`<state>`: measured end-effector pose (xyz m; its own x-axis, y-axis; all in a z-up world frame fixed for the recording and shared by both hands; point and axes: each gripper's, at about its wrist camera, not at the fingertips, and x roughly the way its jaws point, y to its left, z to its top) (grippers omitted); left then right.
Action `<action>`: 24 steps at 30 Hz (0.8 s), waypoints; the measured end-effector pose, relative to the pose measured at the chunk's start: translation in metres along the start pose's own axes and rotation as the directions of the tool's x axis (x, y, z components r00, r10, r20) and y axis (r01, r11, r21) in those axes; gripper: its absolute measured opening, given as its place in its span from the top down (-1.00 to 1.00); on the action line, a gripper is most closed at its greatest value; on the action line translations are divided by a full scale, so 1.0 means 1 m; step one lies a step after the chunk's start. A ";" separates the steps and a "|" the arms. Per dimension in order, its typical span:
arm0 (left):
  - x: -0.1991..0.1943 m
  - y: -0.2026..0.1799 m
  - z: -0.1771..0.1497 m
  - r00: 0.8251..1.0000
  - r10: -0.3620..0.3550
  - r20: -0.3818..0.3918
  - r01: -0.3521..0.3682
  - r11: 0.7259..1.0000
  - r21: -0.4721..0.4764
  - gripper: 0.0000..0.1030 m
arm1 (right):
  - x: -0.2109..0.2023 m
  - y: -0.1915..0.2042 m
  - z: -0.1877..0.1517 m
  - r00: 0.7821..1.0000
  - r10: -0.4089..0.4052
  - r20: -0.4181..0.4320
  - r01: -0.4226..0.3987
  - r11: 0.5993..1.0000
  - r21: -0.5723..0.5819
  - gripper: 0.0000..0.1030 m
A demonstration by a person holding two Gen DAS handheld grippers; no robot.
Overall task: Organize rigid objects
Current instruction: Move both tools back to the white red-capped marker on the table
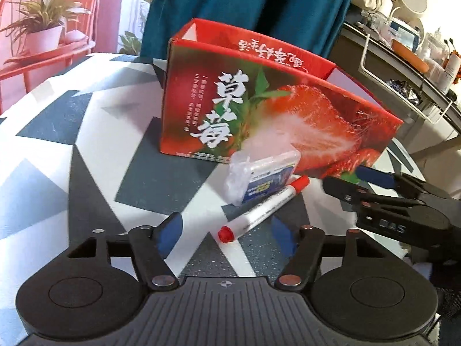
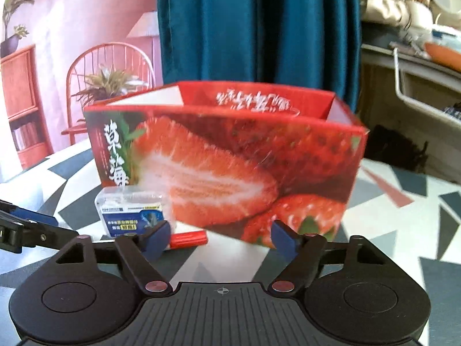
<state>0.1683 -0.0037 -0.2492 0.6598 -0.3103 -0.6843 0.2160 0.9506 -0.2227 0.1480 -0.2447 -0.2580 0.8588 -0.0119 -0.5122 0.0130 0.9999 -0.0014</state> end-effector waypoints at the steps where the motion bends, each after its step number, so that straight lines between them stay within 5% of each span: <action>1: 0.001 -0.001 0.001 1.000 -0.004 -0.001 0.004 1.000 0.010 -0.30 | 0.003 0.001 0.000 1.000 0.009 -0.008 -0.009 1.000 0.003 -0.29; 5: 0.005 -0.006 -0.007 1.000 -0.014 -0.019 0.015 0.999 0.035 -0.10 | 0.017 0.004 0.004 0.999 0.037 -0.040 -0.036 0.999 0.022 -0.12; 14: 0.012 0.000 -0.013 1.000 -0.009 -0.012 0.009 1.000 0.020 0.32 | 0.038 0.011 0.007 0.989 0.115 -0.093 -0.114 0.993 0.018 -0.11; 24: 0.015 0.002 -0.011 1.000 0.005 0.012 -0.006 1.000 0.016 0.46 | 0.049 0.009 0.007 0.982 0.156 -0.104 -0.153 0.988 0.036 -0.08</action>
<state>0.1708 -0.0061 -0.2674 0.6695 -0.3051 -0.6772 0.2239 0.9522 -0.2076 0.1940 -0.2358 -0.2767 0.7921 0.1446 -0.5930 -0.1000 0.9892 0.1076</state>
